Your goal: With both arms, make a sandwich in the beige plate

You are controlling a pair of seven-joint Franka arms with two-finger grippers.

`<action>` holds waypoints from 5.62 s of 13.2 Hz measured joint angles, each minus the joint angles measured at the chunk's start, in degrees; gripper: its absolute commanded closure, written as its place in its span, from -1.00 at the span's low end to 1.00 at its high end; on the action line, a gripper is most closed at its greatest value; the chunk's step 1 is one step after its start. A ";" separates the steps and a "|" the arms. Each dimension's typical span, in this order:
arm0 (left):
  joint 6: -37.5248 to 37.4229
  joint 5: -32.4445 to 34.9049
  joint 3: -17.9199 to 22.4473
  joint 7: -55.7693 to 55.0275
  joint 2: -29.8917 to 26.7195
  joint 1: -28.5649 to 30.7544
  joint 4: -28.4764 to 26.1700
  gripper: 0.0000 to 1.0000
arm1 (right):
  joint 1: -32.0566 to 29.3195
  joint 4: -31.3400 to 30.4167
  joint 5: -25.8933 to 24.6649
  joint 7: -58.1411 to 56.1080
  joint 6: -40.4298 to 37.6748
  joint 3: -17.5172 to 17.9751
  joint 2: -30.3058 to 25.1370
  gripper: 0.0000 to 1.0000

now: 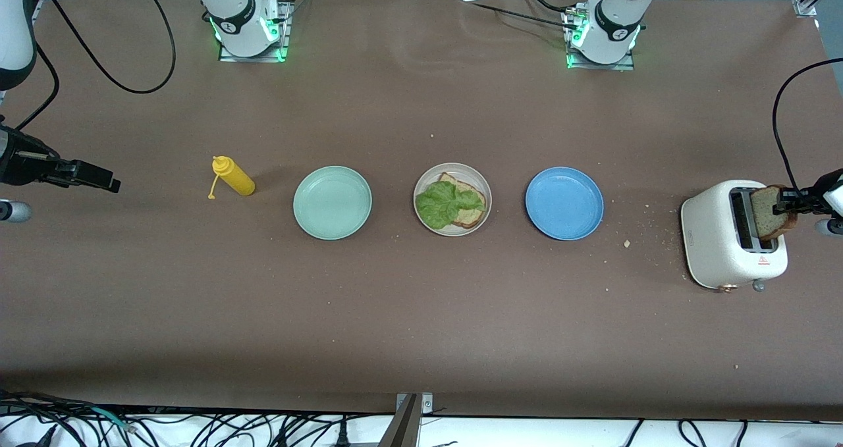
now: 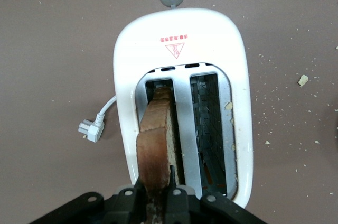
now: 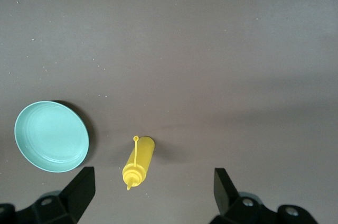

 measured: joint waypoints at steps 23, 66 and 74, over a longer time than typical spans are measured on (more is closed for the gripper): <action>-23.77 -7.94 -13.04 -33.78 -1.41 -17.41 16.39 1.00 | -0.08 -0.10 -0.21 -0.08 -0.02 -0.62 -0.23 -0.99; -4.37 -26.49 -8.08 0.57 19.08 -28.17 13.67 -1.00 | -0.09 -0.25 -0.22 -0.16 -0.03 -0.75 -0.31 -1.00; -15.29 -3.56 -4.22 -24.25 0.24 -28.38 13.82 -1.00 | -0.06 -0.26 -1.95 -0.17 -0.03 -0.72 -0.46 -1.00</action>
